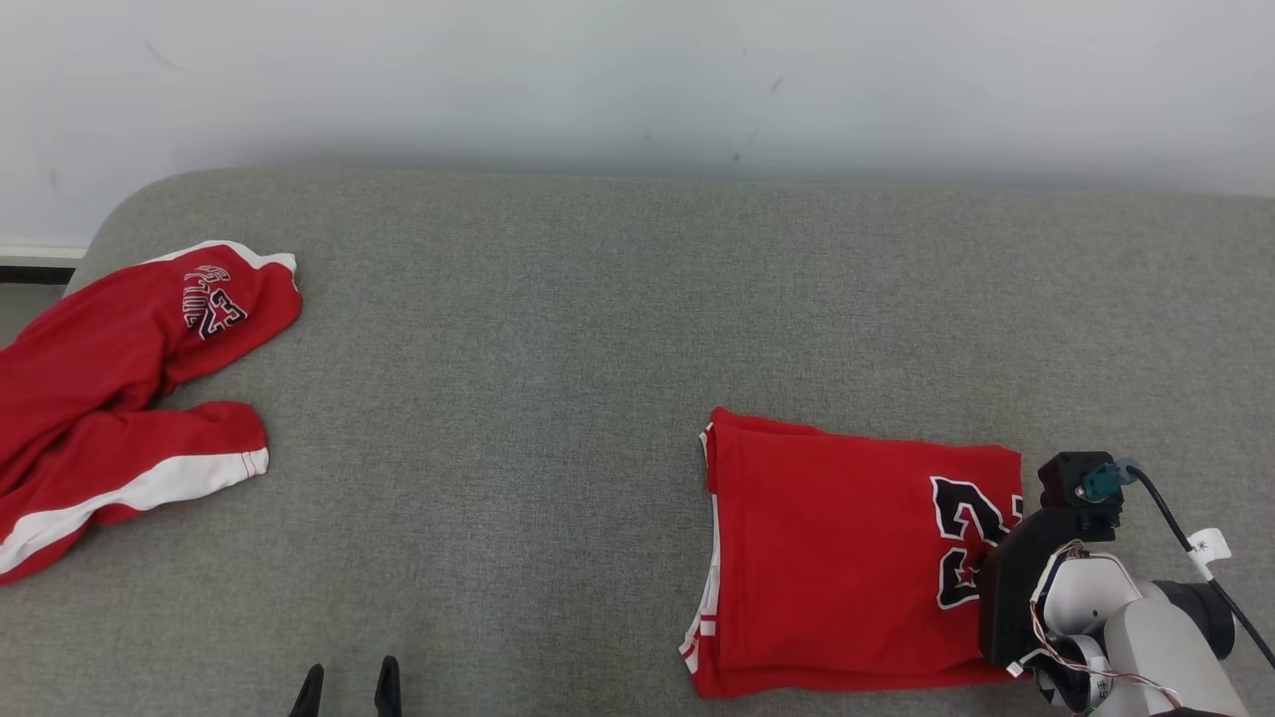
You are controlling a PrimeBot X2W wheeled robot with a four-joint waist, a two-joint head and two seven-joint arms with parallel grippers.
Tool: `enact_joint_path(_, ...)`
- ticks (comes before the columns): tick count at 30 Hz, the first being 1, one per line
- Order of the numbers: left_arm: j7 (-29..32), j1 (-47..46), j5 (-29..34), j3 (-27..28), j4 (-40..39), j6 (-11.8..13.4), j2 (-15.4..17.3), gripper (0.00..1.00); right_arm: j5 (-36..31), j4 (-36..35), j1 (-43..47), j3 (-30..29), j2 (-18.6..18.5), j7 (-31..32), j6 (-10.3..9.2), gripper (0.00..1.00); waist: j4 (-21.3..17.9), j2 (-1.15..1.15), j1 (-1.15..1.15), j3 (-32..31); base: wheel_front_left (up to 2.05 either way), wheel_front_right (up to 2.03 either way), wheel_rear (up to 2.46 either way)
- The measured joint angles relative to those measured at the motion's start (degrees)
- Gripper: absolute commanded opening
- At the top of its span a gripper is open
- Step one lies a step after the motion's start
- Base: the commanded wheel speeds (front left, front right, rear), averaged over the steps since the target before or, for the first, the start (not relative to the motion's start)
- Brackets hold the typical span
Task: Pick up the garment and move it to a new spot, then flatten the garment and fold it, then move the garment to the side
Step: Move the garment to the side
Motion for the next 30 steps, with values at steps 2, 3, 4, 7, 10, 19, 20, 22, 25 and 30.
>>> enact_joint_path(2,0.0,-0.11,-0.01,-0.11,-0.08,0.0,-0.04,1.0,-0.2,-0.01,-0.07,0.21,-0.2,-0.74,0.02,0.0,-0.11,0.0,0.0,0.1,0.0,0.0,0.0)
enact_joint_path(3,0.0,-0.13,-0.01,-0.16,-0.23,0.0,-0.04,1.0,-0.42,-0.05,-0.16,0.49,-0.4,-1.1,0.03,0.0,-0.21,0.0,0.0,0.1,0.0,0.0,0.0)
enact_joint_path(4,0.01,-0.18,-0.04,-0.22,-0.43,0.0,-0.07,1.0,-0.57,-0.07,-0.32,0.77,-0.69,-1.45,0.03,0.0,-0.36,0.0,0.0,0.11,0.0,0.0,0.0)
enact_joint_path(7,0.01,-0.61,-0.18,-0.19,-1.24,0.0,-0.19,1.0,-1.78,-0.58,-1.17,1.62,-2.15,-2.57,0.02,0.0,-1.0,0.01,0.0,0.18,0.0,0.0,0.0)
enact_joint_path(10,0.0,-0.91,-0.23,-0.1,-1.82,0.0,-0.3,1.0,-2.5,-0.85,-1.85,2.61,-3.48,-3.23,-0.01,0.0,-1.59,0.01,0.01,0.34,0.0,0.0,0.0)
enact_joint_path(19,0.0,-3.04,-0.22,0.34,-6.87,0.0,-0.81,1.0,-3.42,-2.25,-9.17,11.15,-8.82,-4.6,-0.04,0.0,-5.97,0.01,0.0,2.68,0.0,0.0,0.0)
enact_joint_path(20,0.0,-3.53,-0.23,0.26,-7.57,0.0,-0.82,1.0,-3.5,-2.42,-10.31,11.85,-9.51,-5.05,-0.04,0.0,-6.61,0.01,0.01,3.14,0.0,0.0,0.0)
enact_joint_path(22,0.0,-4.91,-0.22,-0.1,-9.33,0.0,-0.87,1.0,-3.54,-2.55,-12.32,13.01,-11.15,-5.37,-0.05,0.0,-7.77,0.01,0.01,4.4,0.0,0.0,0.0)
enact_joint_path(25,0.0,-7.0,-0.02,-1.03,-11.43,0.0,-0.87,1.0,-3.77,-2.65,-14.52,14.17,-13.37,-6.01,-0.04,0.0,-9.46,0.01,0.01,6.67,0.0,0.0,0.0)
enact_joint_path(30,0.0,-10.65,0.57,-2.4,-14.33,-0.01,-0.21,1.0,-3.8,-2.88,-18.12,13.73,-17.01,-7.7,-0.05,0.0,-12.3,0.01,0.01,11.07,0.0,0.0,0.0)
